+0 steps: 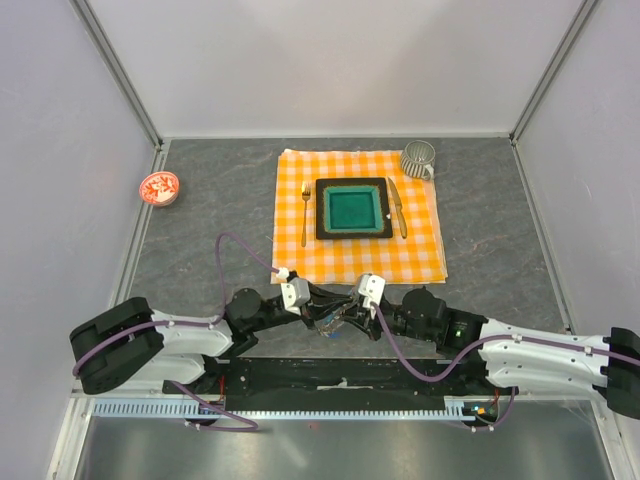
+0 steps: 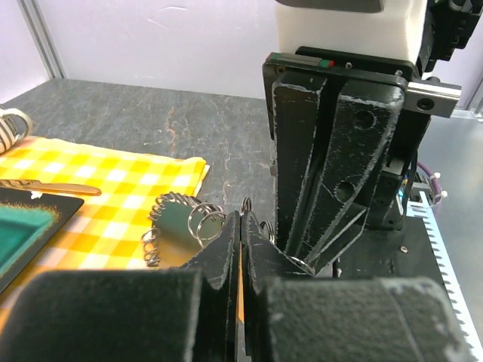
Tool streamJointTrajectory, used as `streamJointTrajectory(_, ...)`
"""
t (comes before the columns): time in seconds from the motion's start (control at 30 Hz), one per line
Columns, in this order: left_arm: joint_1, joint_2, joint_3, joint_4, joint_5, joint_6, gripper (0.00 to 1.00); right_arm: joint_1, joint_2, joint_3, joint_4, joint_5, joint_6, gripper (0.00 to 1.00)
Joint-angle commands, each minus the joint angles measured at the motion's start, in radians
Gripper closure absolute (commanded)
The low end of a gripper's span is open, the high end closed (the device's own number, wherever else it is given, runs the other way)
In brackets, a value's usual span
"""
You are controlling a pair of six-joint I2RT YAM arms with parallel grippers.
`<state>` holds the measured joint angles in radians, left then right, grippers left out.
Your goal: Put the keys on the keyring
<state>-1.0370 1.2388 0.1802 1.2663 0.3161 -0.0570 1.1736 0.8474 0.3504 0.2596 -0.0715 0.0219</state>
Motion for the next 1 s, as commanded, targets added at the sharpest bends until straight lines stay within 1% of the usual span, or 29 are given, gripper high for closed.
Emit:
streamJointTrajectory(0.0, -0.003, -0.016, 0.024, 0.397, 0.006, -0.011, 0.98, 0.009, -0.033, 0.068, 0.035, 0.008, 0.001, 0.96)
streamJointTrajectory(0.07, -0.003, -0.038, 0.007, 0.397, -0.017, 0.009, 0.98, 0.008, -0.094, 0.071, -0.049, 0.065, 0.015, 0.83)
streamJointTrajectory(0.1, -0.003, -0.061, -0.011, 0.397, -0.026, 0.014, 0.98, 0.006, -0.111, 0.079, -0.090, 0.128, 0.016, 0.79)
streamJointTrajectory(0.13, -0.003, -0.067, -0.019, 0.397, -0.035, 0.017, 0.98, 0.006, -0.135, 0.090, -0.176, 0.147, 0.016, 0.70)
streamJointTrajectory(0.2, -0.003, -0.084, -0.037, 0.397, -0.037, 0.028, 0.98, 0.003, -0.151, 0.136, -0.256, 0.176, 0.023, 0.66)
streamJointTrajectory(0.23, -0.003, -0.094, -0.042, 0.397, -0.035, 0.026, 0.98, 0.000, -0.157, 0.151, -0.332, 0.186, 0.024, 0.63)
streamJointTrajectory(0.33, -0.003, -0.114, -0.061, 0.397, -0.034, 0.031, 0.98, -0.015, -0.163, 0.211, -0.428, 0.170, 0.018, 0.58)
streamJointTrajectory(0.43, -0.003, -0.130, -0.076, 0.397, -0.031, 0.037, 0.98, -0.049, -0.154, 0.254, -0.473, 0.112, -0.008, 0.56)
streamJointTrajectory(0.53, -0.003, -0.147, -0.087, 0.397, -0.023, 0.037, 0.98, -0.104, -0.131, 0.278, -0.479, 0.009, -0.019, 0.55)
streamJointTrajectory(0.57, -0.003, -0.154, -0.090, 0.395, -0.020, 0.036, 0.98, -0.118, -0.122, 0.291, -0.480, -0.046, -0.051, 0.55)
streamJointTrajectory(0.7, -0.003, -0.170, -0.097, 0.395, -0.008, 0.036, 0.98, -0.176, -0.082, 0.317, -0.477, -0.161, -0.099, 0.55)
streamJointTrajectory(0.8, -0.003, -0.182, -0.102, 0.395, -0.008, 0.036, 0.98, -0.181, -0.053, 0.329, -0.474, -0.230, -0.126, 0.56)
streamJointTrajectory(0.97, -0.003, -0.180, -0.099, 0.392, 0.012, 0.033, 0.98, -0.180, -0.031, 0.338, -0.464, -0.269, -0.149, 0.57)
